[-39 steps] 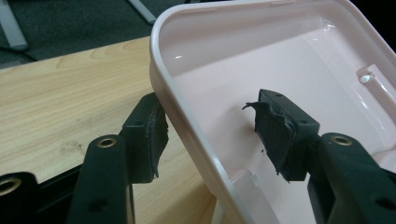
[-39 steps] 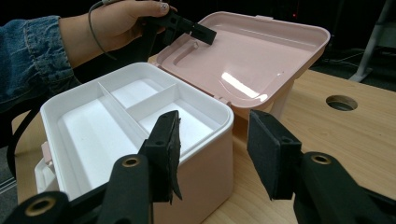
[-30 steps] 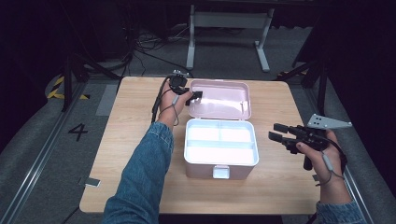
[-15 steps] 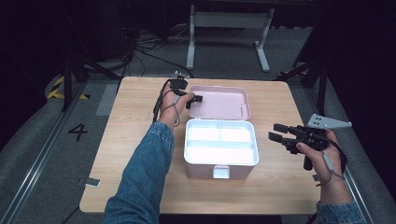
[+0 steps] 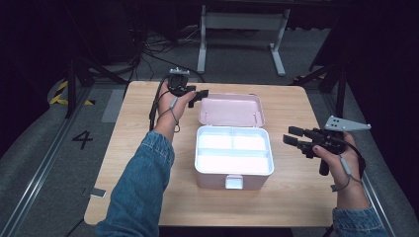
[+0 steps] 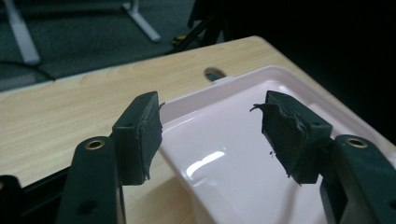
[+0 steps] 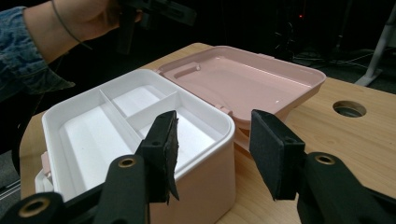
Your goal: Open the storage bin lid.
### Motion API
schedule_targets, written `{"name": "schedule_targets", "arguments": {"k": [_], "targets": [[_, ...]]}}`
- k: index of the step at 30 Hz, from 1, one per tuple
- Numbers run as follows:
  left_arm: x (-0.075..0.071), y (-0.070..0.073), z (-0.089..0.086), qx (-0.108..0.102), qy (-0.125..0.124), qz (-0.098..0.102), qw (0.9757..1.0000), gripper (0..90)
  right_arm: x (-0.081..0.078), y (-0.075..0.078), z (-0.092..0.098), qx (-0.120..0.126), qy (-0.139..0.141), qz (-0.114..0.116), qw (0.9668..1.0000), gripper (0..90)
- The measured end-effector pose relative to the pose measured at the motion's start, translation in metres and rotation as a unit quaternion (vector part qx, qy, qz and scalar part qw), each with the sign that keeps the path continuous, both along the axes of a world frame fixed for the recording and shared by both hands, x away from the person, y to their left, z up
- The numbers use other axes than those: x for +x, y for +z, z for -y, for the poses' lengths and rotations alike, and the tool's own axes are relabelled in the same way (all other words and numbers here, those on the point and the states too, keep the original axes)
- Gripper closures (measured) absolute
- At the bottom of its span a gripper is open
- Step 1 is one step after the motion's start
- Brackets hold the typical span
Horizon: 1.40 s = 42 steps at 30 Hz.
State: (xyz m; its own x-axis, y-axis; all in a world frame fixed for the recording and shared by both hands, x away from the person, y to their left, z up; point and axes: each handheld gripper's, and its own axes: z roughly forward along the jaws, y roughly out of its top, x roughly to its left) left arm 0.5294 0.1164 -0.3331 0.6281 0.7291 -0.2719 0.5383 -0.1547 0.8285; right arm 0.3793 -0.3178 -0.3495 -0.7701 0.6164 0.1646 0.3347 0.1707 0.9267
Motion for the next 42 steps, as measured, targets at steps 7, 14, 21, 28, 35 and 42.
{"name": "schedule_targets", "arguments": {"k": [7, 14, 21, 28, 35, 42], "targets": [[-0.036, 0.035, -0.013, 0.008, -0.029, 0.043, 0.9986, 36.8, 0.01, 0.005, -0.003, 0.004, 0.005, 0.001, 1.0, 52.8], [-0.09, 0.058, -0.032, 0.049, -0.069, 0.08, 0.9932, 35.8, 0.025, 0.011, -0.002, 0.004, -0.001, -0.002, 1.0, 51.2], [-0.132, 0.066, -0.061, 0.059, -0.066, 0.113, 0.9896, 35.4, 0.026, 0.012, 0.005, 0.005, -0.006, -0.01, 0.9999, 50.2], [-0.163, 0.063, -0.086, 0.046, -0.091, 0.118, 0.9878, 35.0, 0.023, 0.011, 0.011, -0.004, -0.007, -0.024, 0.9997, 49.8], [-0.18, 0.042, -0.097, 0.071, -0.091, 0.105, 0.9878, 34.8, 0.02, 0.009, 0.015, -0.018, -0.012, -0.031, 0.9993, 49.7], [-0.191, 0.011, -0.096, 0.1, -0.102, 0.065, 0.9876, 34.5, 0.017, 0.007, 0.015, -0.027, -0.011, -0.037, 0.9989, 49.6]]}}
